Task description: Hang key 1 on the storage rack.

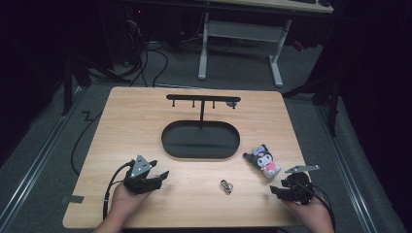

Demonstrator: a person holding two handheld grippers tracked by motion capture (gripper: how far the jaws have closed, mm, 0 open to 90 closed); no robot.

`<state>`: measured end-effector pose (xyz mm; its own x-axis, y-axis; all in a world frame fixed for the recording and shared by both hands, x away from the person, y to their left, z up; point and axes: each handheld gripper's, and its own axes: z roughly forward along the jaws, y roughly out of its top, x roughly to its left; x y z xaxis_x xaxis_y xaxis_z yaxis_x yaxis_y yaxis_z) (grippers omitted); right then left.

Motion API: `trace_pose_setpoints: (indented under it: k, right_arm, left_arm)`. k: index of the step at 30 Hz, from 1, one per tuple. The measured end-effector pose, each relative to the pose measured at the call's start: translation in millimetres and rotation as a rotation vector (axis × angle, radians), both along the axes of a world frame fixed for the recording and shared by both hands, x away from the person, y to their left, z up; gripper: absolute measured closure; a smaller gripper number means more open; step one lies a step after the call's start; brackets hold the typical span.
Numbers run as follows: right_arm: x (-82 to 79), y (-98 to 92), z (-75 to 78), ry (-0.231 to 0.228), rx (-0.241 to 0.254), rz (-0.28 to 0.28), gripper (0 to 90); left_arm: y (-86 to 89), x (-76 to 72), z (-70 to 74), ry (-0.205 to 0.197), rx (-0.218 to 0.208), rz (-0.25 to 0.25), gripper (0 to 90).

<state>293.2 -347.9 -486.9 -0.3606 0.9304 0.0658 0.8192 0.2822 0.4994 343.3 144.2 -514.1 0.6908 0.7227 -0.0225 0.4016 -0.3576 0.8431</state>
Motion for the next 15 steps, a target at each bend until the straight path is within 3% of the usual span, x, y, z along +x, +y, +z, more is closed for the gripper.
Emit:
trace_pose_setpoints:
  k: [7,15]
  right_arm:
    - [12.9,-3.0,4.5,0.089,-0.055,-0.018,32.4]
    - [22.4,-2.0,8.6,0.162,-0.089,0.001,26.7]
  left_arm:
    - [0.3,-1.6,3.3,-0.013,-0.003,-0.006,39.1]
    - [-2.0,-0.2,1.8,-0.006,0.001,-0.011,39.1]
